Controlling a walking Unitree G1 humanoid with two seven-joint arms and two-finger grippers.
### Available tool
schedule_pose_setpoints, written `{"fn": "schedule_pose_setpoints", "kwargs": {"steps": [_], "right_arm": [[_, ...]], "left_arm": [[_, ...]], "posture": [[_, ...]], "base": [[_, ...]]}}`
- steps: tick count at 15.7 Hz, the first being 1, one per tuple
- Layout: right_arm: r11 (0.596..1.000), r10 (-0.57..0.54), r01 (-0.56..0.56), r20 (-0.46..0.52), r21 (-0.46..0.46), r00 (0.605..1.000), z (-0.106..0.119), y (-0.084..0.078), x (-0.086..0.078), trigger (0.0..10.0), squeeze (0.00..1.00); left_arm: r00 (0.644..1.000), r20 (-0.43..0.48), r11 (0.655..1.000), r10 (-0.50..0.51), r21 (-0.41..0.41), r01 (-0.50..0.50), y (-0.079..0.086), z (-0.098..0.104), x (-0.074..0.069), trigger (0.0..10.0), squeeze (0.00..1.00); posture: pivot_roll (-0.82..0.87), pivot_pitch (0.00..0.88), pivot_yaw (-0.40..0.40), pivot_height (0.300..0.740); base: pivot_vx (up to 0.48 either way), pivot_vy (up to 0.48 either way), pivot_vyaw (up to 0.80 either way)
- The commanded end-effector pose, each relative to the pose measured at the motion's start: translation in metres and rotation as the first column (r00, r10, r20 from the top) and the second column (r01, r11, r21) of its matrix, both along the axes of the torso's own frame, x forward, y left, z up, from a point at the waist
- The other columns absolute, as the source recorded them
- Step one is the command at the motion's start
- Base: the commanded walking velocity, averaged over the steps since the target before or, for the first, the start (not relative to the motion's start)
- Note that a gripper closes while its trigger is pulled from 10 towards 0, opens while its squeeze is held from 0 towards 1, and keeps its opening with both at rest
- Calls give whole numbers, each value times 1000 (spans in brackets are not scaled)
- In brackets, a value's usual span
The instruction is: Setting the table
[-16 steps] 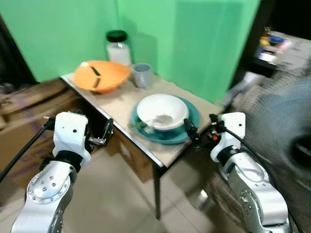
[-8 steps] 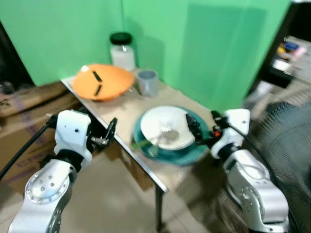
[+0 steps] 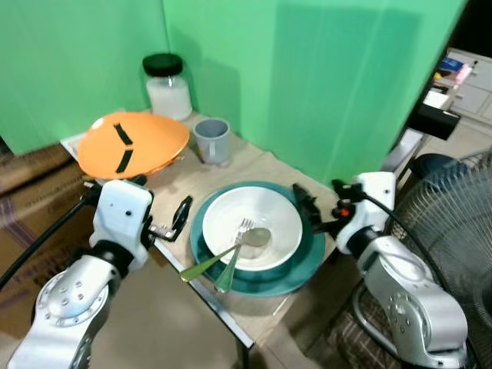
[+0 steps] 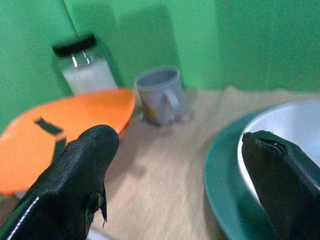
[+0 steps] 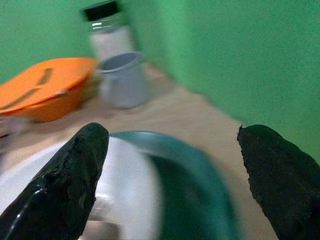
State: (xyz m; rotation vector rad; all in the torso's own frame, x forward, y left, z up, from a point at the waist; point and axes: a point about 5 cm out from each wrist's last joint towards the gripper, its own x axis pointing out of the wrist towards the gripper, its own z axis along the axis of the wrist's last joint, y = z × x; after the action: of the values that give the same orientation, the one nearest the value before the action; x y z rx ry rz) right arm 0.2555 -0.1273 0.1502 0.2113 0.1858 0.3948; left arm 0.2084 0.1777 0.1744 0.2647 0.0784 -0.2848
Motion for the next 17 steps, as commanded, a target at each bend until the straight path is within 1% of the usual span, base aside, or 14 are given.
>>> {"fn": "schedule_pose_setpoints", "kwargs": {"steps": [1,4,6,7,8,9,11,12,15,17], "right_arm": [[998,56,-56,-2,36,998,10,-1,-1,10000,1000],[994,107,-105,-63,32,992,13,-9,0,10000,1000],[991,130,-136,-178,-20,975,11,-14,2,10000,1000],[988,145,-153,-219,-21,965,9,-15,2,10000,506],[986,157,-165,-252,-13,955,7,-16,2,10000,176],[989,141,-146,-307,5,941,3,-17,2,10000,0],[992,125,-117,-374,43,919,0,-18,3,10000,0],[990,136,-109,-415,87,900,0,-17,4,10000,0],[991,127,-98,-470,86,873,0,-16,3,10000,0],[993,114,-92,-510,69,853,-1,-14,3,10000,0]], "left_arm": [[999,3,999,-43,-2,43,1,4,-3,10000,0],[996,-25,996,-91,-10,91,5,3,-5,10000,0],[990,-66,992,-123,15,124,11,-3,-9,10000,0],[987,-85,990,-137,22,139,13,-4,-11,10000,0],[984,-98,988,-149,24,152,16,-5,-14,10000,0],[983,-107,987,-147,40,152,20,-5,-17,10000,0],[984,-109,988,-138,52,144,29,-3,-20,10000,0],[982,-115,987,-146,43,152,36,2,-25,10000,0],[974,-149,981,-172,65,183,48,2,-34,10000,0],[951,-186,965,-248,38,259,42,0,-40,10000,0]], "posture": [[112,0,11,740],[107,0,9,740],[103,0,6,740],[106,0,4,740],[107,0,3,740],[110,0,-1,740],[116,0,-3,740],[117,0,-3,740],[117,0,-1,740],[117,0,1,740]], "base": [[0,0,0],[0,0,0],[0,0,0],[0,0,0],[0,0,0],[0,0,0],[0,0,0],[0,0,0],[0,0,0],[0,0,0]]}}
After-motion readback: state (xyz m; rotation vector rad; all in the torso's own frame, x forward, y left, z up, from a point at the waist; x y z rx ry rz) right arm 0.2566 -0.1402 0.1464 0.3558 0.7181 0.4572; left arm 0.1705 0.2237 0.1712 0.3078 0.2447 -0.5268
